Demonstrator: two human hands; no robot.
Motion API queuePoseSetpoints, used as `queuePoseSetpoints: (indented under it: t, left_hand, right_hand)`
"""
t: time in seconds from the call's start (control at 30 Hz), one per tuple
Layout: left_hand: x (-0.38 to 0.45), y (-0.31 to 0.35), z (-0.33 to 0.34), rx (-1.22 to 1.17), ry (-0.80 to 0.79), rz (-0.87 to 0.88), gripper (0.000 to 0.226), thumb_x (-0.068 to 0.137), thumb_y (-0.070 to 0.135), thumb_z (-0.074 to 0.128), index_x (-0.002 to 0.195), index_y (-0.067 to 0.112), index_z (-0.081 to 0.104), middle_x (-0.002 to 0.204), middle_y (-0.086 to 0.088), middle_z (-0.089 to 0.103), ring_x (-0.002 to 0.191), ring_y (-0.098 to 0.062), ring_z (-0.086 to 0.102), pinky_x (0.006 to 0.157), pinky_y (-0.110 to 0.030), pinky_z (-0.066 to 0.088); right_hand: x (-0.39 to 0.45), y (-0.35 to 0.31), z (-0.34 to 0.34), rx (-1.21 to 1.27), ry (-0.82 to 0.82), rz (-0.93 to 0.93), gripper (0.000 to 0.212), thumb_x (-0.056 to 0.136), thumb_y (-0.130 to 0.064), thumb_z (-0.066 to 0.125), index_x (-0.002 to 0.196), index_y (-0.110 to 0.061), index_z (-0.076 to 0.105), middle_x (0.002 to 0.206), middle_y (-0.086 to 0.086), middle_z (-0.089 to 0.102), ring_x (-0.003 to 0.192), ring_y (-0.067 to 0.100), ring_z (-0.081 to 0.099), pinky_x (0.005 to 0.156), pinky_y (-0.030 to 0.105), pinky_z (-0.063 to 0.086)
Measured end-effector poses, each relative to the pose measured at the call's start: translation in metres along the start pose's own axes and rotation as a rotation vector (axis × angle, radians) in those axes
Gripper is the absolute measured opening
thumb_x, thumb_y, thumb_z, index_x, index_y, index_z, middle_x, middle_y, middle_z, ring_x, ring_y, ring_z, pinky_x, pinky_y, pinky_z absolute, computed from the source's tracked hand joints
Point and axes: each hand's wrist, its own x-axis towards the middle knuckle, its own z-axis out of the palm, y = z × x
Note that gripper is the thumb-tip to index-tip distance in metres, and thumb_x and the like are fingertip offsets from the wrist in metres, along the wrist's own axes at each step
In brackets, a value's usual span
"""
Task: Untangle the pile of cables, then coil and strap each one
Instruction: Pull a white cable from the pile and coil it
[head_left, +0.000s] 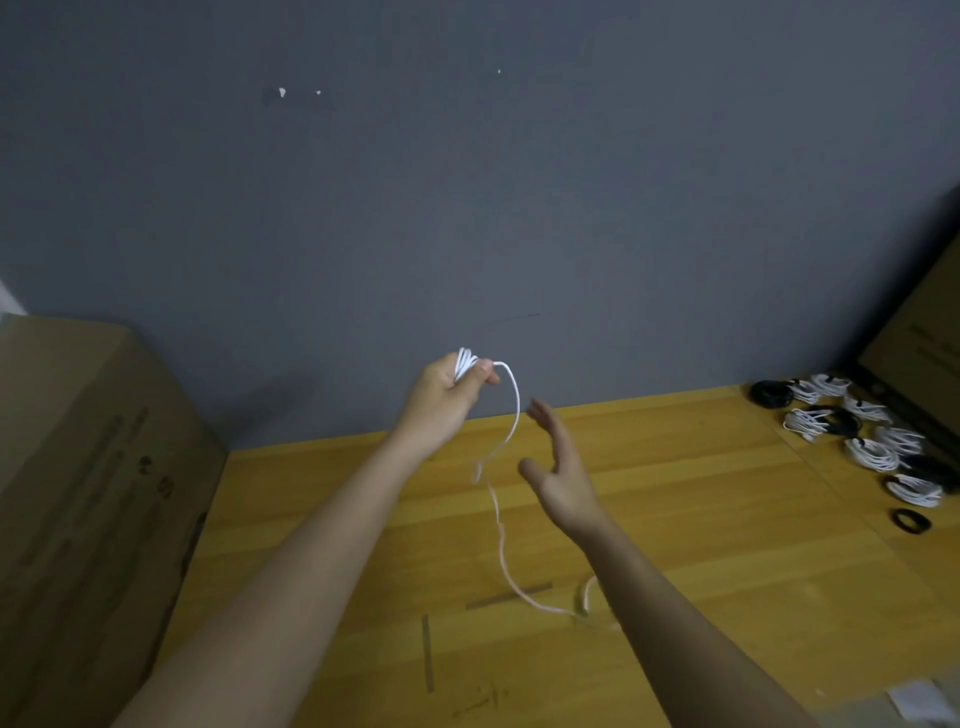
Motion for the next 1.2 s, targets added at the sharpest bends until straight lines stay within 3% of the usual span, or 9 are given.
queuePoseSetpoints:
  t: [0.13,0.23,0.43,0.6,0.67,0.77,0.87,0.97,1.2]
  left_hand:
    - [-0.001,0.005,0.006,-0.029,-0.022,0.007,0.034,0.096,0.031,0.05,0.067,0.036,0.066,0.044,0.016,0.044,0.041,0.0,0.038,0.051,-0.027,0.031]
    - [0.006,0.007,-0.003,-0.055,0.1,-0.016,0.034,0.096,0.031,0.05,0.067,0.036,0.066,0.043,0.013,0.04,0.039,-0.001,0.035,0.049,-0.026,0.029]
    - [0.02,0.003,-0.034,-0.12,0.352,-0.078,0.029,0.098,0.028,0.048,0.072,0.028,0.062,0.053,0.006,0.036,0.039,-0.003,0.032,0.047,-0.025,0.028]
    - [0.022,0.008,-0.038,-0.085,0.288,-0.073,0.028,0.098,0.03,0.048,0.074,0.028,0.062,0.054,0.006,0.036,0.037,-0.003,0.032,0.045,-0.024,0.027]
    - [0.023,0.011,-0.035,-0.09,0.3,-0.081,0.028,0.098,0.03,0.048,0.074,0.027,0.061,0.054,0.005,0.037,0.038,-0.003,0.032,0.047,-0.025,0.028]
    - [0.026,0.014,-0.032,-0.085,0.306,-0.095,0.029,0.098,0.03,0.047,0.073,0.028,0.061,0.053,0.006,0.037,0.039,-0.004,0.034,0.048,-0.026,0.03]
    - [0.024,0.015,-0.025,-0.049,0.241,-0.08,0.029,0.098,0.029,0.049,0.072,0.028,0.062,0.05,0.008,0.04,0.039,-0.004,0.037,0.05,-0.027,0.031]
    - [0.016,0.016,-0.016,-0.014,0.143,-0.045,0.03,0.098,0.026,0.05,0.07,0.027,0.062,0.048,0.008,0.04,0.037,-0.003,0.037,0.049,-0.026,0.029]
    - [-0.003,0.035,-0.01,-0.333,-0.231,-0.137,0.036,0.102,0.026,0.042,0.07,0.013,0.049,0.041,0.009,0.028,0.033,-0.005,0.021,0.036,-0.015,0.02]
  right_hand:
    - [0.001,-0.018,0.02,0.103,-0.056,-0.04,0.011,0.093,-0.01,0.06,0.101,-0.01,0.067,0.1,0.0,0.069,0.098,0.005,0.062,0.089,0.018,0.045]
    - [0.001,-0.012,0.015,0.17,0.043,0.032,0.018,0.094,-0.012,0.057,0.081,-0.012,0.069,0.08,-0.001,0.07,0.078,0.008,0.062,0.073,0.016,0.046]
    - [-0.001,0.021,-0.014,0.226,0.216,0.206,0.015,0.094,-0.011,0.058,0.086,-0.007,0.069,0.073,0.005,0.063,0.07,0.013,0.059,0.07,0.022,0.046]
    - [0.012,0.021,-0.028,0.085,0.287,0.149,0.016,0.097,-0.009,0.051,0.098,-0.012,0.066,0.062,0.001,0.057,0.052,0.008,0.053,0.053,0.021,0.046]
    - [0.019,0.012,-0.03,-0.08,0.249,0.081,0.017,0.096,-0.007,0.051,0.093,-0.016,0.065,0.069,-0.001,0.06,0.06,0.011,0.055,0.057,0.025,0.043]
    - [0.027,0.002,-0.035,-0.307,0.148,-0.043,0.015,0.094,-0.002,0.054,0.094,-0.005,0.069,0.09,0.006,0.063,0.083,0.017,0.055,0.072,0.023,0.037]
    - [0.029,-0.014,-0.033,-0.202,0.061,-0.04,0.016,0.096,-0.006,0.052,0.091,-0.007,0.066,0.088,0.003,0.063,0.083,0.015,0.056,0.074,0.024,0.041]
    - [0.033,-0.026,-0.029,-0.174,0.148,-0.057,0.019,0.098,-0.009,0.048,0.088,-0.011,0.065,0.083,0.002,0.06,0.076,0.011,0.054,0.066,0.015,0.039]
    - [0.039,-0.017,-0.028,-0.665,0.065,-0.088,0.021,0.098,-0.014,0.046,0.097,-0.007,0.066,0.096,0.012,0.066,0.087,0.032,0.059,0.06,0.032,0.034]
